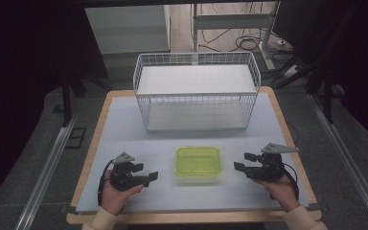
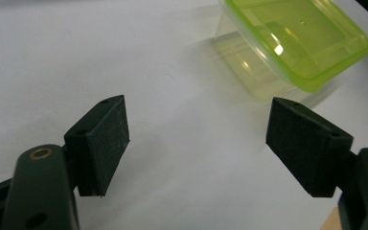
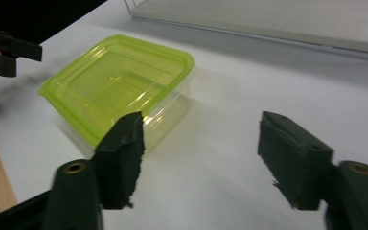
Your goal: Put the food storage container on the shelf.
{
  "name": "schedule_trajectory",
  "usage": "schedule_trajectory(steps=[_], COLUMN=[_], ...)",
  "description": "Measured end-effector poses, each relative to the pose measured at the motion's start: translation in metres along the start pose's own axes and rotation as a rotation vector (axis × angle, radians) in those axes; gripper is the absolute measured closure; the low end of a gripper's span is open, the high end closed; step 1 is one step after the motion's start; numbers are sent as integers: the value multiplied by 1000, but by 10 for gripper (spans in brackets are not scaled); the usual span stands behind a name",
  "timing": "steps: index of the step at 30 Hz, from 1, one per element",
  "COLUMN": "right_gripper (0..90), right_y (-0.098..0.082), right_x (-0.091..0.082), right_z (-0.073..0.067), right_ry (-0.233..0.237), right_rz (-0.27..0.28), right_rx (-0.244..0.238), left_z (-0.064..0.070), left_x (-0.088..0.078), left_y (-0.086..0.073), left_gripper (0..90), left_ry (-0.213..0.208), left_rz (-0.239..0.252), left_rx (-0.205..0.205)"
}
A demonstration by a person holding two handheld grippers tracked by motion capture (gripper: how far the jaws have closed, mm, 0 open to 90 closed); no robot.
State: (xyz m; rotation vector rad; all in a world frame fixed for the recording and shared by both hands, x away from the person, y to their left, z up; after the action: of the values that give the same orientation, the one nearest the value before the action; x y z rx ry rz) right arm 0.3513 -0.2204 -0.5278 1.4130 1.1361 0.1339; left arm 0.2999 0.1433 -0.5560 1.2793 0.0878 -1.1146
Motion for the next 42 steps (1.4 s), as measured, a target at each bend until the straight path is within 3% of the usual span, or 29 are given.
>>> schedule_trajectory(steps=[5, 8, 11, 19, 23, 27, 31, 34, 42], right_gripper=[251, 224, 217, 268, 324, 335, 339, 347, 382], right_y=[3, 5, 5, 12, 16, 17, 22, 28, 35], right_x=[1, 2, 4, 4, 5, 9, 15, 20, 32], right_z=[-2, -2, -1, -4, -5, -6, -6, -8, -13], right_ry=[20, 53, 55, 64, 90, 107, 94, 108, 91], right_rz=[18, 9, 4, 25, 14, -13, -26, -27, -60], right_rx=[2, 30, 43, 47, 94, 135, 108, 123, 133], left_z=[6, 11, 14, 18, 17, 17, 21, 23, 22], left_x=[0, 1, 2, 7, 10, 15, 20, 25, 35], left_y=[10, 18, 23, 30, 34, 42, 50, 55, 59], left_gripper=[226, 231, 236, 257, 259, 275, 275, 274, 295], left_ry=[-14, -37, -65, -95, -97, -117, -135, -142, -156], left_rz=[14, 30, 39, 36, 32, 35, 37, 27, -4], left_rx=[9, 0, -15, -45, -45, -75, -89, -99, -142])
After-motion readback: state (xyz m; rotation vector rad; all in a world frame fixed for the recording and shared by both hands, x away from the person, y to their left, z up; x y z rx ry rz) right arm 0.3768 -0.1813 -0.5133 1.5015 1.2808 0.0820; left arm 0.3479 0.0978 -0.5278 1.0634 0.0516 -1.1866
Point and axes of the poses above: each handheld gripper's, and its own axes: x roughly forward along the jaws, y roughly out of its top, z roughly to its right, the point moved 7 cm from there along x, roughly forward along the jaws, and after that the axes turned 1 degree about -y, right-handed, at the moved point
